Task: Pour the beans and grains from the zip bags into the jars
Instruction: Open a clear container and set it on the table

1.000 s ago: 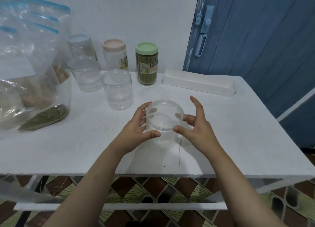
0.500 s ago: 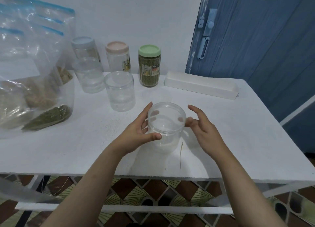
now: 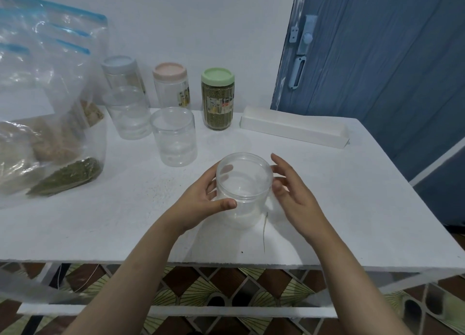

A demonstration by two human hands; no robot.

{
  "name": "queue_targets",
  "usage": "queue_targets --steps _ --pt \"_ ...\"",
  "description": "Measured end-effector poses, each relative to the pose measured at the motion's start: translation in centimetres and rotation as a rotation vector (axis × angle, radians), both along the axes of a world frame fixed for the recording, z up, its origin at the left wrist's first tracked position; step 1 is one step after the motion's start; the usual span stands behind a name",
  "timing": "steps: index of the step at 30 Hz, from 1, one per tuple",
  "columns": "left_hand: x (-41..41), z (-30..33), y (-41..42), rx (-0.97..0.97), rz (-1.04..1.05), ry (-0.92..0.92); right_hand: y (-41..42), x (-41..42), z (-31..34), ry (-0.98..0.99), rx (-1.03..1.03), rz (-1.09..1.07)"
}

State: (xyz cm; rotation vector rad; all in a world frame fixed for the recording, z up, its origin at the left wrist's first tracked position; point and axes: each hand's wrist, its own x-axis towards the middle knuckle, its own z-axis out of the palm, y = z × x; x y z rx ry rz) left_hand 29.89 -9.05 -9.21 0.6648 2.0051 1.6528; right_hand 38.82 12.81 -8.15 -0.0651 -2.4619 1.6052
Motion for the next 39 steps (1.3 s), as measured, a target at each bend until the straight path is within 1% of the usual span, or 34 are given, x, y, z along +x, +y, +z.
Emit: queue_targets --steps 3,5,12,20,22,24,26,28,31,32,36,38,39 --pt "-0.1 0.1 0.1 -0.011 0.008 0.023 -1.1 -0.8 0.4 -0.017 0.145 0.08" --pt "-0.3 0.3 0.1 -0.014 -0.001 0.032 -1.1 -1.2 0.7 -0.019 0.16 0.092" --pt "-1.0 0.5 -0.1 -0.003 -0.012 0.022 -0.2 -2.0 1.7 -0.025 0.071 0.16" --pt "-1.3 0.6 0.4 -0.004 -0.06 -0.005 0.4 -2.0 1.0 0.04 -0.087 0.159" --pt "-1.5 0.6 0.4 -0.008 -0.067 -0.008 1.5 -2.3 1.3 0.062 -0.119 0.123" --pt "-1.7 0.5 0.5 -0.003 -0.03 0.004 2.8 -2.7 1.4 0.094 -0.116 0.025" --pt "-1.8 0.4 1.0 0.016 0.008 0.012 3.8 -2.7 0.9 0.08 -0.086 -0.113" --pt "-1.6 0.2 1.8 0.032 0.032 0.012 4.8 -2.2 -0.3 0.015 -0.028 -0.239" --pt "-1.2 -0.1 3.2 0.048 0.058 0.02 6.3 -1.2 -2.6 -0.067 0.055 -0.358" --pt "-1.0 -0.2 3.5 0.045 0.07 0.029 6.8 -1.0 -3.4 -0.094 0.104 -0.38" --pt "-0.9 -0.4 4.2 0.028 0.12 0.042 7.1 -0.6 -5.1 -0.225 0.419 -0.411" --pt "-1.0 -0.4 4.2 0.03 0.132 0.053 6.9 -0.7 -5.3 -0.264 0.466 -0.392" --pt "-1.0 -0.5 4.2 0.027 0.138 0.062 6.7 -0.7 -5.2 -0.282 0.453 -0.396"
